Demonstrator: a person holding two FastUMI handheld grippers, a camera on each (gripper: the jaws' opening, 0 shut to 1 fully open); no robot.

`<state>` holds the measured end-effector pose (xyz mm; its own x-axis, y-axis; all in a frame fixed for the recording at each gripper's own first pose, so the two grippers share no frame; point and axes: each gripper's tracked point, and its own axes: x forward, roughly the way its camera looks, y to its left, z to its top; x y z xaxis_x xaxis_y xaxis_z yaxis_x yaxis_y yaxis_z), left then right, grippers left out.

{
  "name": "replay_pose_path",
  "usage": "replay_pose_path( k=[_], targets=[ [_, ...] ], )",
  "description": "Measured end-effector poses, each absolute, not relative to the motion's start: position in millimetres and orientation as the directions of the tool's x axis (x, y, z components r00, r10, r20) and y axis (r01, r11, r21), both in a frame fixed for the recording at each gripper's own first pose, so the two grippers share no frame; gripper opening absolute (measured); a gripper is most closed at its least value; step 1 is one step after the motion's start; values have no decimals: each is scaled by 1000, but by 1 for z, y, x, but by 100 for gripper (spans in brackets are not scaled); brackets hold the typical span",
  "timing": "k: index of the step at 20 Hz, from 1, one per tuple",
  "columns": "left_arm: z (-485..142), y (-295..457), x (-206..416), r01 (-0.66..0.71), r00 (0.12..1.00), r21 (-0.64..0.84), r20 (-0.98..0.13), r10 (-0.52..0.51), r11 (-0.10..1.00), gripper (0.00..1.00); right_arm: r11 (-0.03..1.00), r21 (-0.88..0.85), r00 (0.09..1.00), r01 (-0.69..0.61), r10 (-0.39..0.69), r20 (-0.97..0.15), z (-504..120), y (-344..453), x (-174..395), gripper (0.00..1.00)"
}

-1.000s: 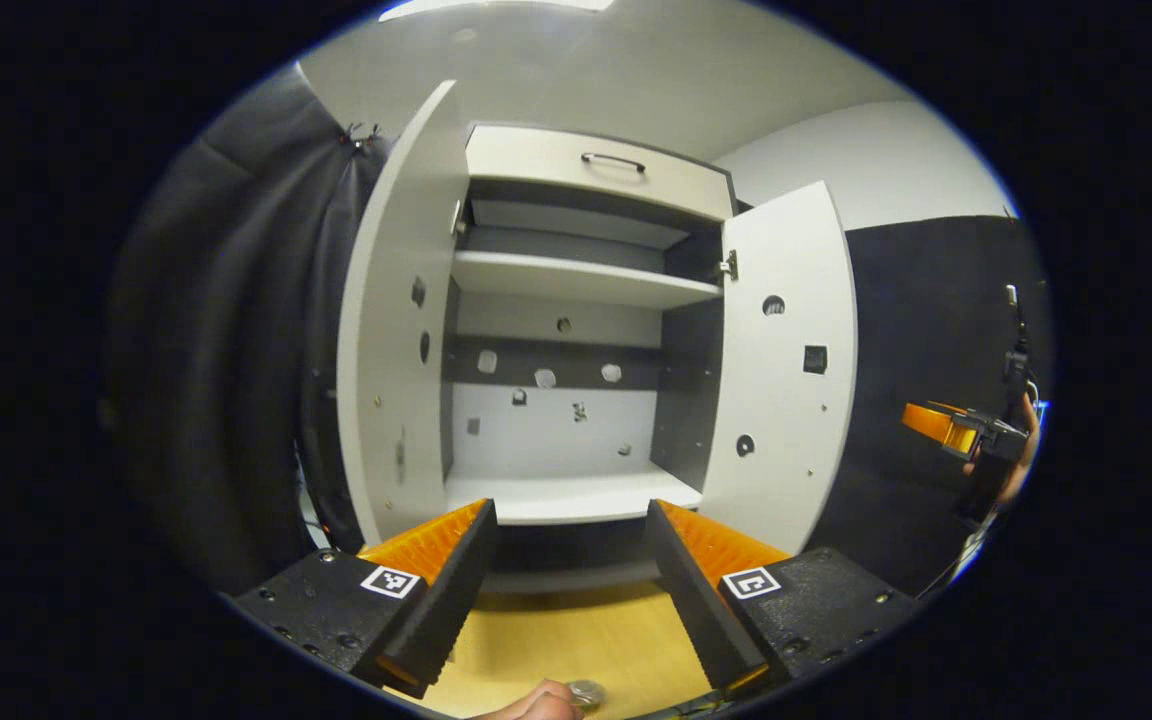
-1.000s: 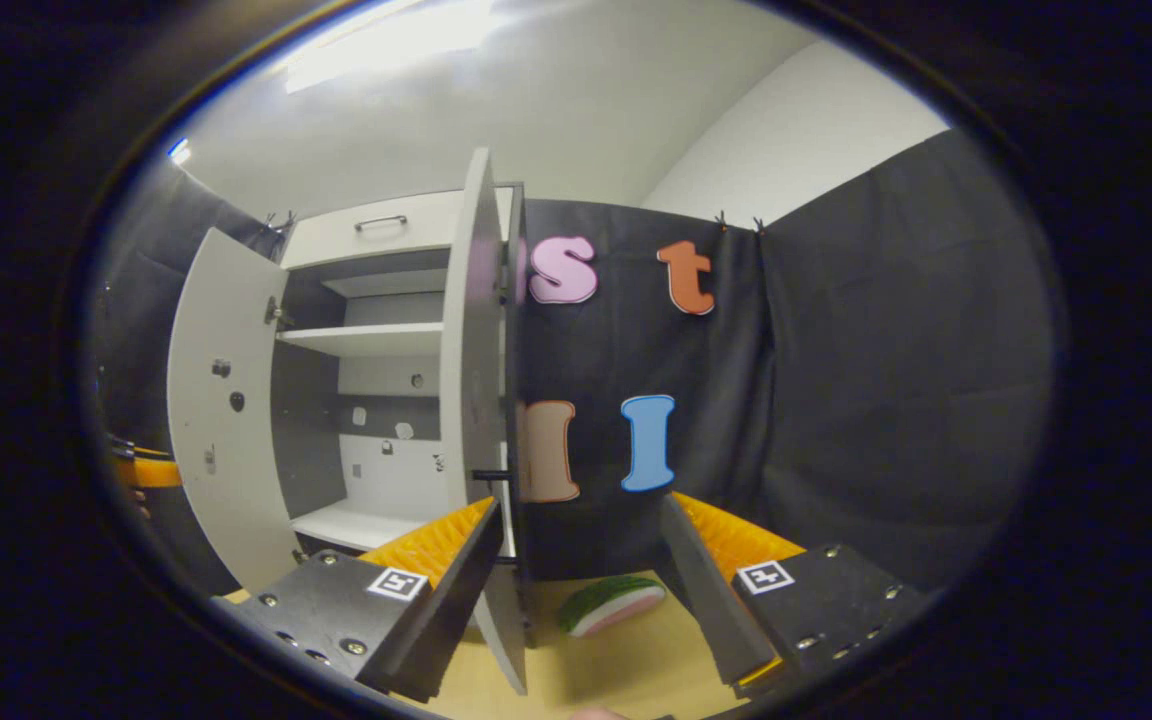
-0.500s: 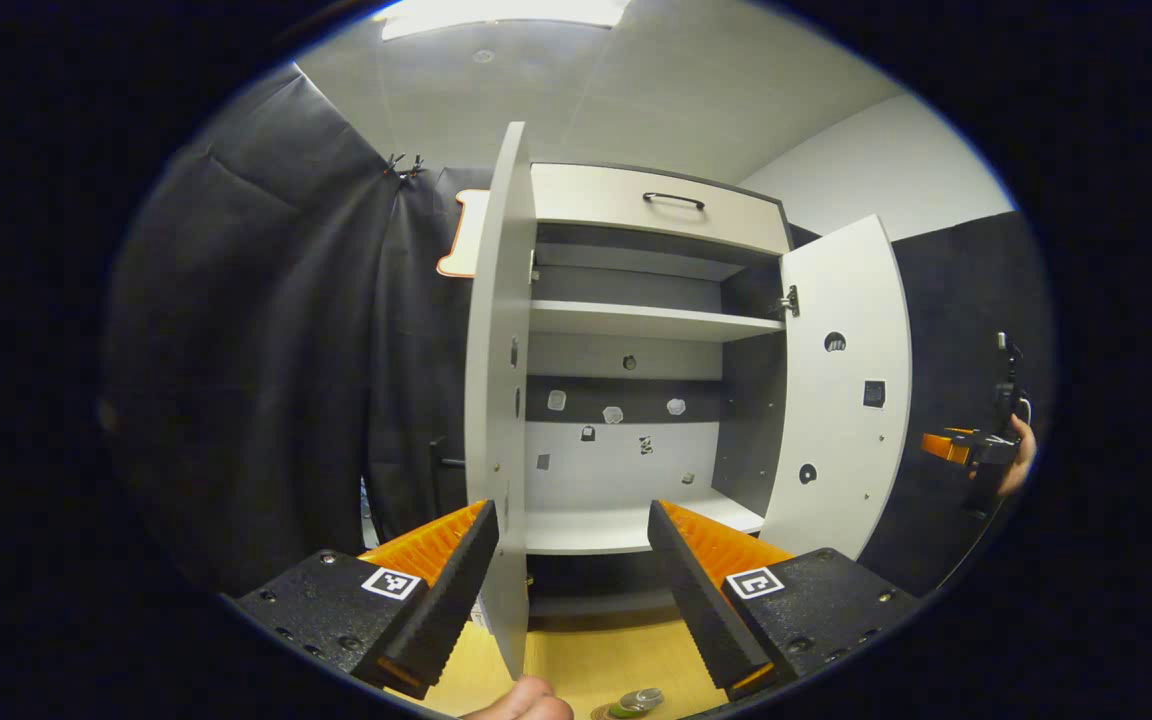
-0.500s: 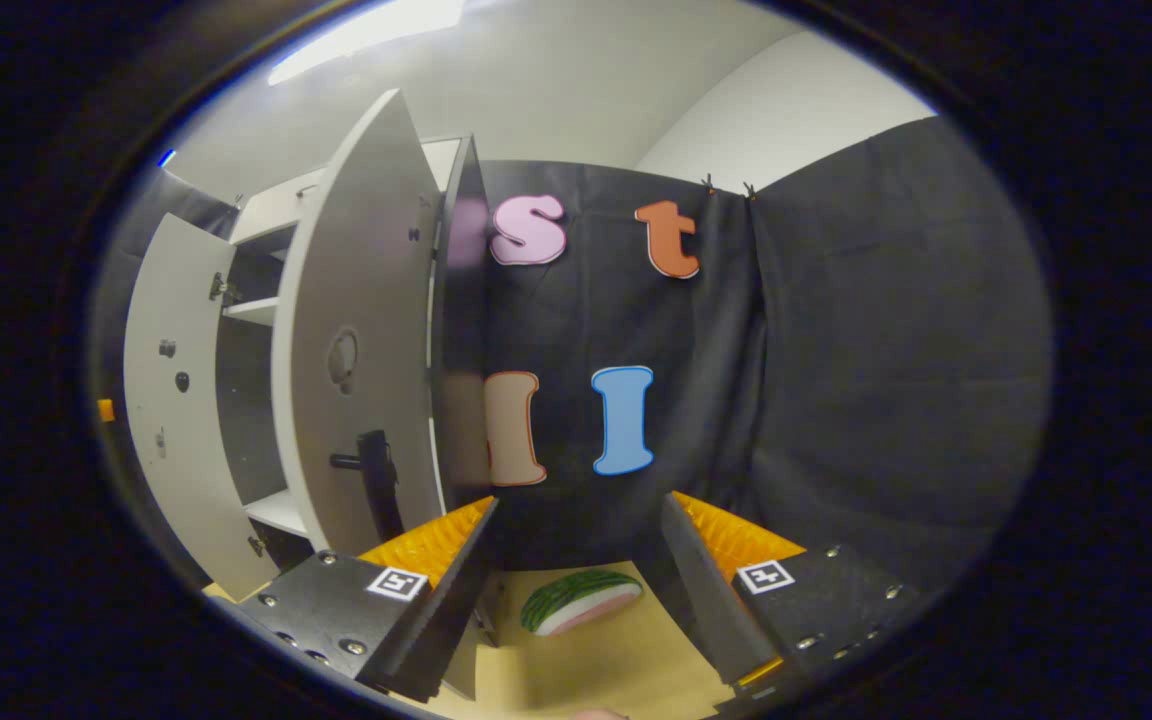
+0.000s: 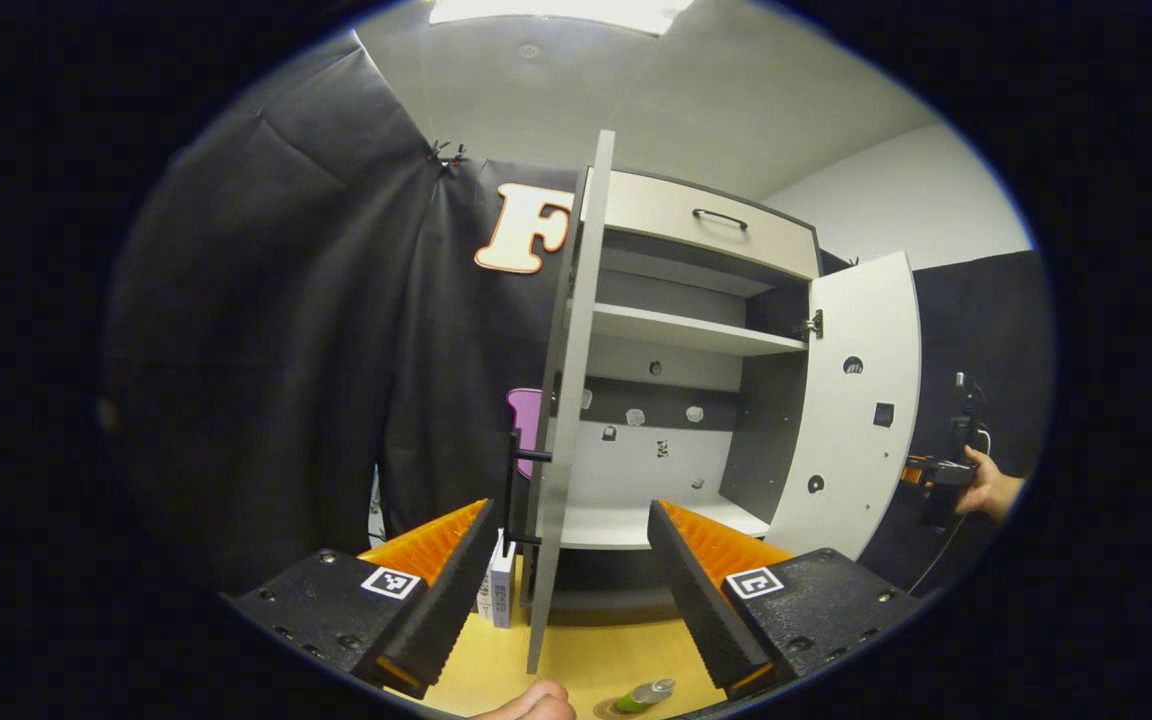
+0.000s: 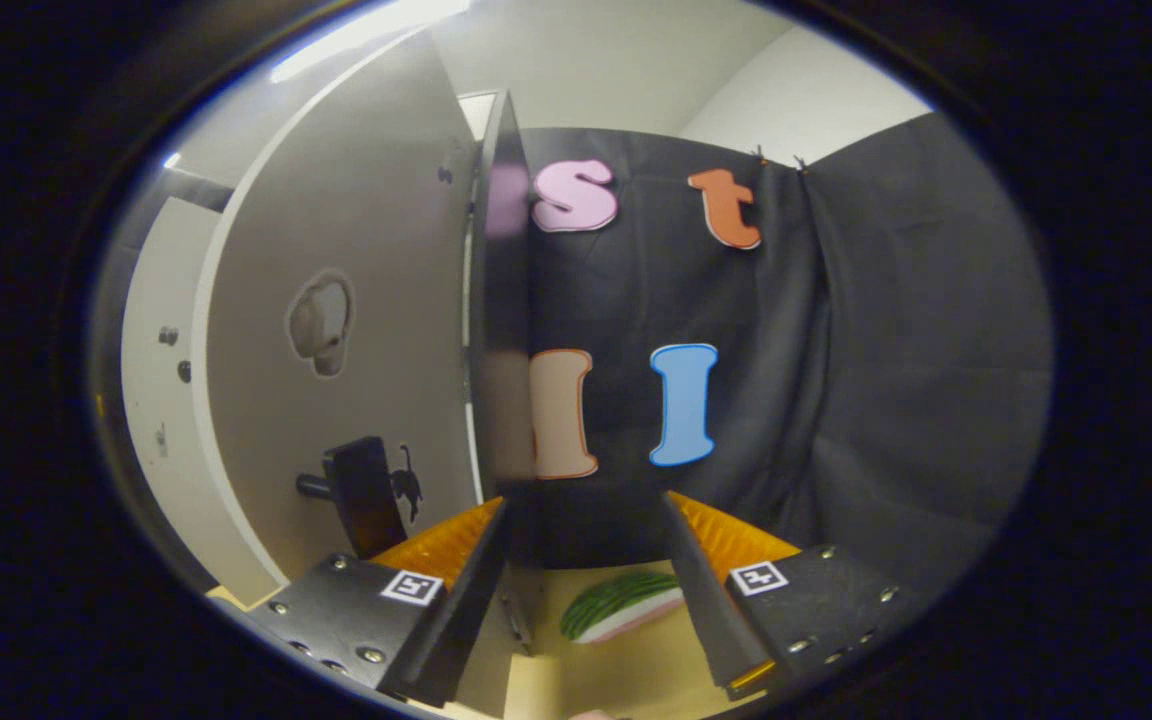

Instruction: Grasp the bottle in the cabinet with the left hand and place it on the coaster, then close the right door with the right hand and the left door with the left hand.

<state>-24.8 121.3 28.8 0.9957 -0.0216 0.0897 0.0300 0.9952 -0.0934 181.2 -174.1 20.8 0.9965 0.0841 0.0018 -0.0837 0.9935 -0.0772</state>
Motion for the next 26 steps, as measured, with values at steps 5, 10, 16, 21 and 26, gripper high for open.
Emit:
replay_pose_path(
  k=[5, 10, 16, 21, 26],
  targets=[
    [36, 140, -34, -5, 994, -115, 105, 17, 993, 95, 990, -83, 993, -117, 117, -2, 18, -132, 176, 85],
    [30, 143, -39, 0, 997, -84, 78, 7, 996, 95, 991, -93, 996, -91, 93, 15, 21, -119, 176, 81],
    [23, 123, -39, 51, 998, -30, 24, -50, 998, 95, 994, -110, 999, -26, 30, 29, 23, -109, 170, 80],
    [23, 112, -35, 65, 998, -43, 23, -64, 997, 95, 993, -115, 999, 22, -17, 39, 24, -88, 169, 85],
    [17, 115, -33, 61, 998, -66, 18, -60, 996, 95, 992, -120, 999, 24, -18, 51, 25, -83, 161, 82]
  ],
)
